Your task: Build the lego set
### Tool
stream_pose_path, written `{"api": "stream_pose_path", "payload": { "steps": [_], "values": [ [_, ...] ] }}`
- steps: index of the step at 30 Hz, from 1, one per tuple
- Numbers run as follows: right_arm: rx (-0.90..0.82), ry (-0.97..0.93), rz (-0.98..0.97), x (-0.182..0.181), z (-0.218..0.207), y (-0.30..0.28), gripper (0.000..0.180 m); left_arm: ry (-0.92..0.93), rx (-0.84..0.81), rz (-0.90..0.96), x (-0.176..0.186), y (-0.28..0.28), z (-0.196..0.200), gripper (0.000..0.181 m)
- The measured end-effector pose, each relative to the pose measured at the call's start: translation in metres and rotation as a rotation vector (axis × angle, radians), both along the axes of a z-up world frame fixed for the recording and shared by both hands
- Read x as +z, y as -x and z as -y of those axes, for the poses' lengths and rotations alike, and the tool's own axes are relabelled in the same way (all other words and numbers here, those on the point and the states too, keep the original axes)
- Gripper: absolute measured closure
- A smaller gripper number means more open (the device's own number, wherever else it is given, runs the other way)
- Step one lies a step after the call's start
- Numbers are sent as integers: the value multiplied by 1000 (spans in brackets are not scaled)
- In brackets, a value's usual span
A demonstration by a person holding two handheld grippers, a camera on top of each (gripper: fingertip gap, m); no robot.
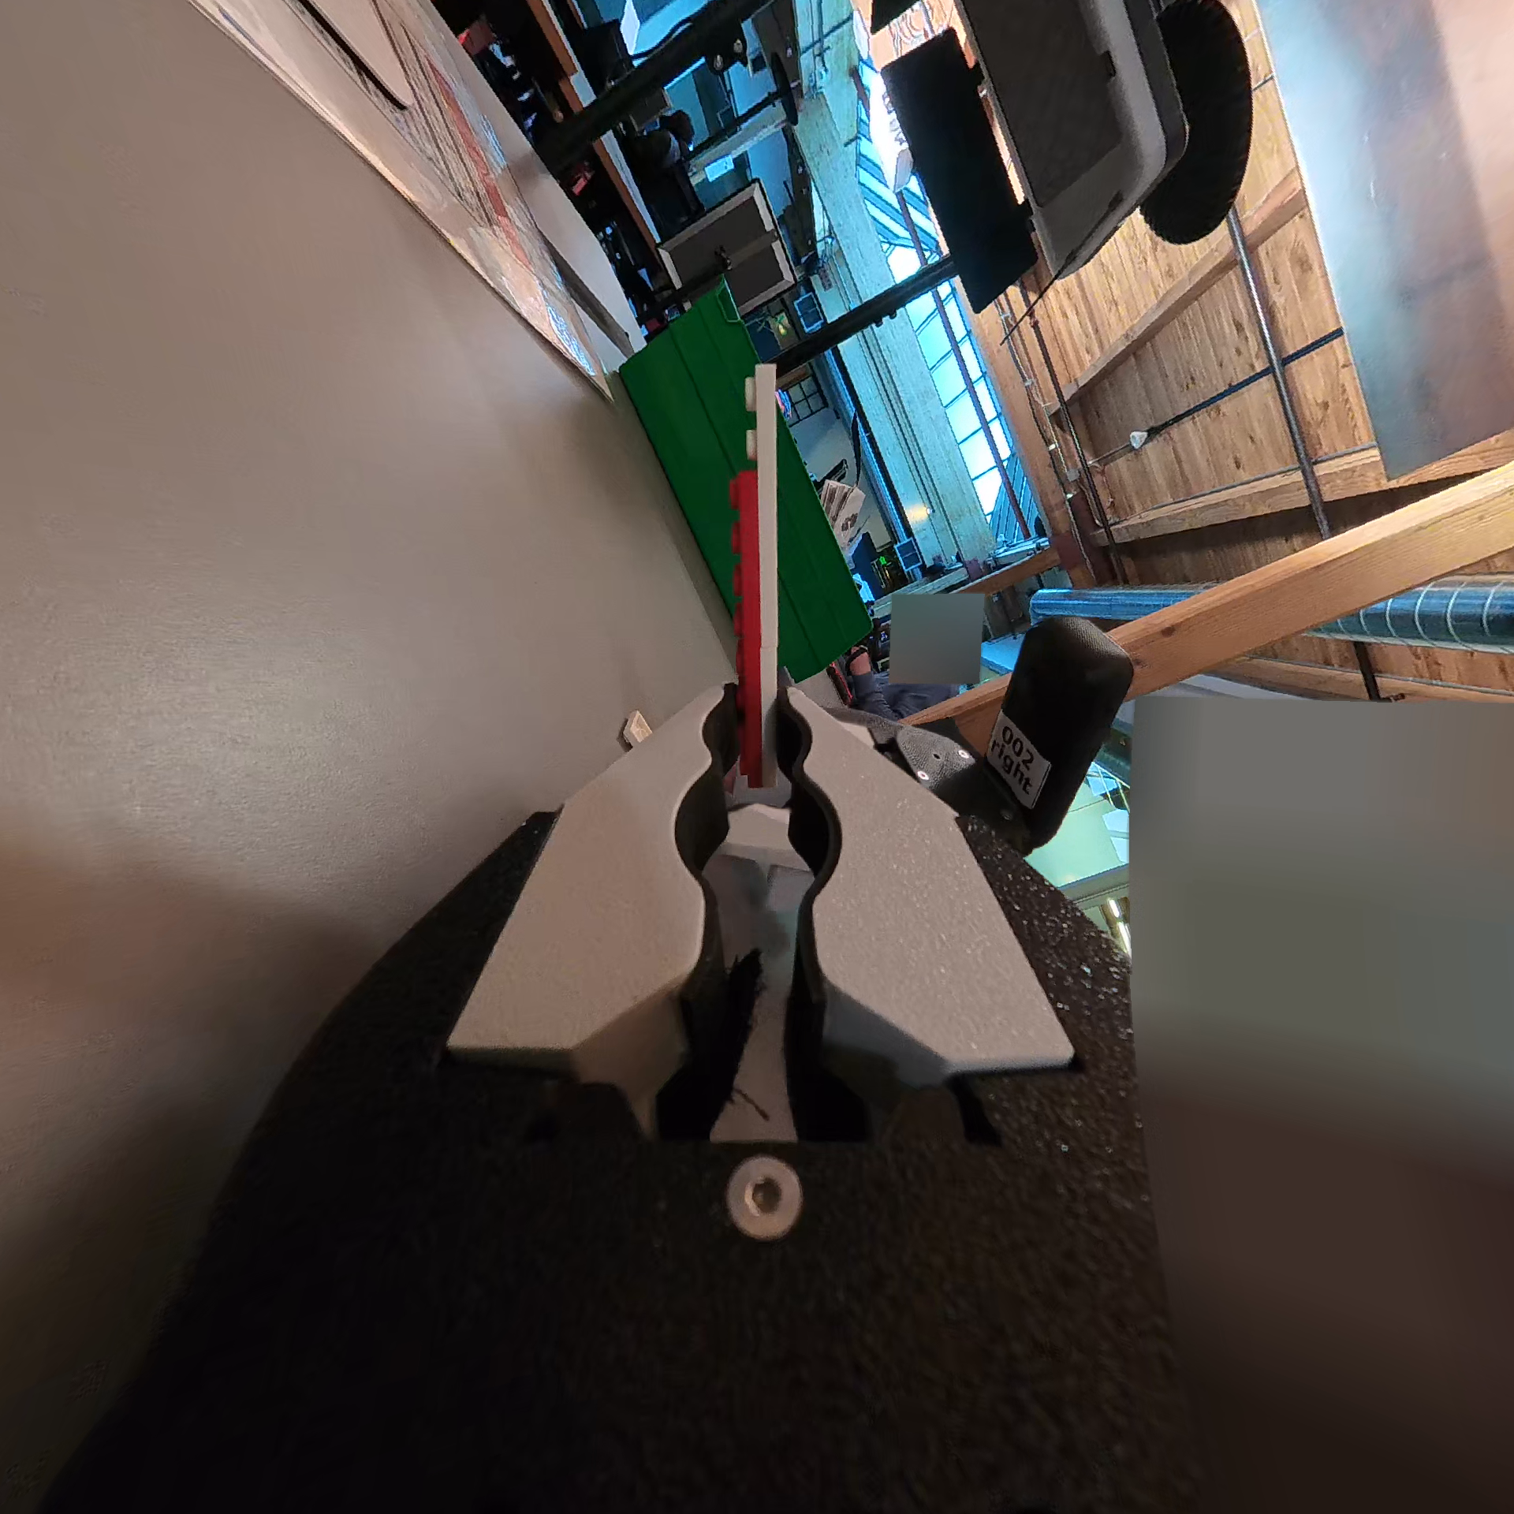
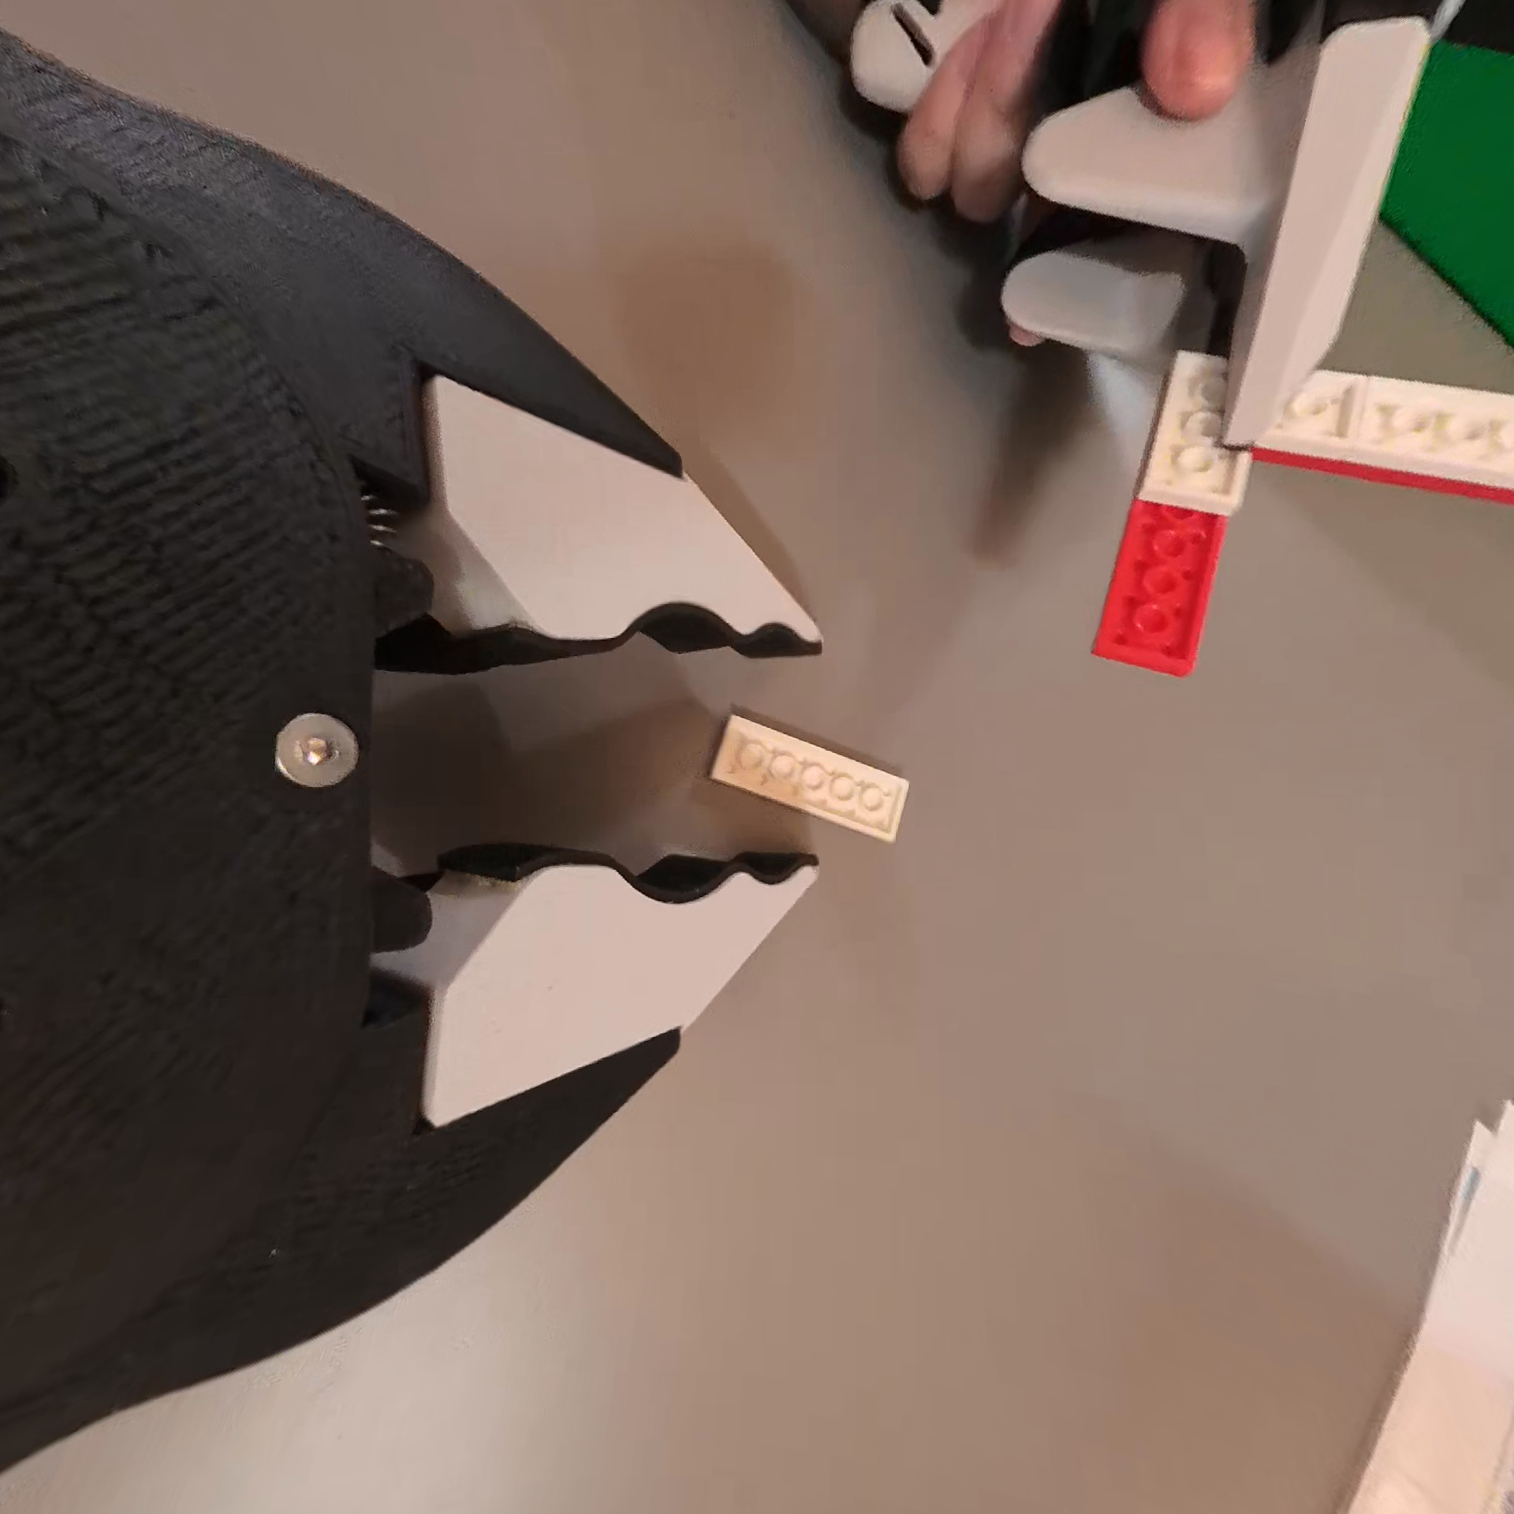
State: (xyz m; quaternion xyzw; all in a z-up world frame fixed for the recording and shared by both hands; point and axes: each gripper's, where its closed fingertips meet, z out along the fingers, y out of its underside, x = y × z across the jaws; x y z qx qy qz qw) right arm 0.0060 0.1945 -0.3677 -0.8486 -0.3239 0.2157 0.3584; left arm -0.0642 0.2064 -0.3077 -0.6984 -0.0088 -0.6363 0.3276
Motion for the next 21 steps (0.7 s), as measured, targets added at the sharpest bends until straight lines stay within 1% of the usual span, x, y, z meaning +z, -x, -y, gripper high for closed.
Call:
{"api": "stream_pose_path", "payload": {
  "steps": [3,5,7,11,13,16,18,21],
  "values": [
    [-63,-39,14,-2,-6,-1,142,-1,-4,-6,-1,-1,1,175],
    [-80,-80,62,-3,-8,-4,149,2,-8,-4,-1,-2,1,174],
    [-85,-108,105,-4,-9,-5,151,2,-14,-2,0,-2,2,175],
    [-90,-101,122,-4,-9,-4,153,10,-64,54,5,-8,8,175],
    [-86,-119,119,-4,-10,-3,164,13,-78,51,4,-9,9,175],
    [-76,-139,123,-4,-9,-2,165,20,-94,38,2,-10,11,175],
    [-66,-136,118,-4,-9,-2,164,23,-118,62,4,-12,14,175],
    [-52,-127,107,-4,-9,-1,166,49,-203,106,6,-17,24,174]
  ]
}}
